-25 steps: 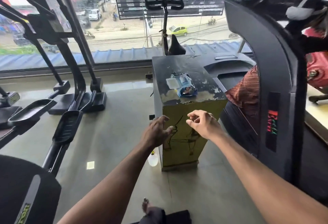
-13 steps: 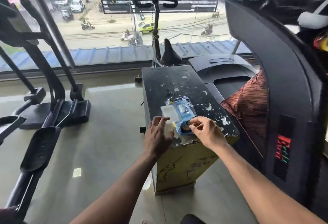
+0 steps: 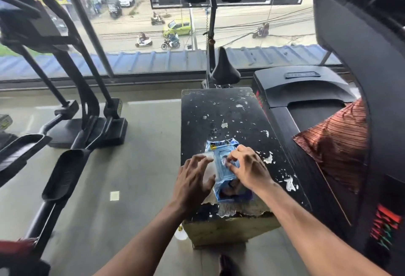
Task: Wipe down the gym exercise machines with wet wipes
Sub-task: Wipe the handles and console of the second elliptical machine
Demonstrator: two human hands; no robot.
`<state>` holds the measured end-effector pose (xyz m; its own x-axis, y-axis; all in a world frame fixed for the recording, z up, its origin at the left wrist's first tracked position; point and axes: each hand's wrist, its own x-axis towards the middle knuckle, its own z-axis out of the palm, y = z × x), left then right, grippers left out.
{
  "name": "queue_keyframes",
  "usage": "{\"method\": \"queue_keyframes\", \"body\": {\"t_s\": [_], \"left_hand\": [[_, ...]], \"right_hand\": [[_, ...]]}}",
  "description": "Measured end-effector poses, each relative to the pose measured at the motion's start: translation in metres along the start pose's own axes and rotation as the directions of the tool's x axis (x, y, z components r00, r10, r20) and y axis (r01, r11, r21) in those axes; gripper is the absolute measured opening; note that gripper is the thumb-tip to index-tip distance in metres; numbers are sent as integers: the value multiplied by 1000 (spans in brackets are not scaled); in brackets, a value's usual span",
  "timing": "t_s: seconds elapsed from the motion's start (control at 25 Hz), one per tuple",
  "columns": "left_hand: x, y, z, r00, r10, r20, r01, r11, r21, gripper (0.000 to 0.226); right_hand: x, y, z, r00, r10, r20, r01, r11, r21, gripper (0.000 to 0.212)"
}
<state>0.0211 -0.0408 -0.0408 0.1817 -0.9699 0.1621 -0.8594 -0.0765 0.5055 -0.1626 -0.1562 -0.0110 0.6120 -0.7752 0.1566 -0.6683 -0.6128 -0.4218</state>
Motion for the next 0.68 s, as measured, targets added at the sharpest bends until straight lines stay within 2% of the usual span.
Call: {"method": "queue_keyframes", "body": {"t_s": [0.12, 0.32, 0.44, 0.68], "left_hand": [[-1, 5, 4, 1000, -7, 6, 7, 1000, 11, 48], [-1, 9, 6, 999, -17, 40, 16, 1000, 4, 51], [0, 10, 8, 997, -29, 71, 32, 999, -34, 53], [1, 11, 6, 998, -28, 57, 31, 998, -52, 47]], "right_hand": [[4, 8, -5, 997, -80, -2, 80, 991, 104, 11], [2, 6, -16, 991, -122, -50, 132, 946, 295, 5], [1, -4, -29, 986, -82, -144, 134, 905, 403, 4], [6, -25, -60, 934, 17, -357, 182, 837, 516, 13]]}}
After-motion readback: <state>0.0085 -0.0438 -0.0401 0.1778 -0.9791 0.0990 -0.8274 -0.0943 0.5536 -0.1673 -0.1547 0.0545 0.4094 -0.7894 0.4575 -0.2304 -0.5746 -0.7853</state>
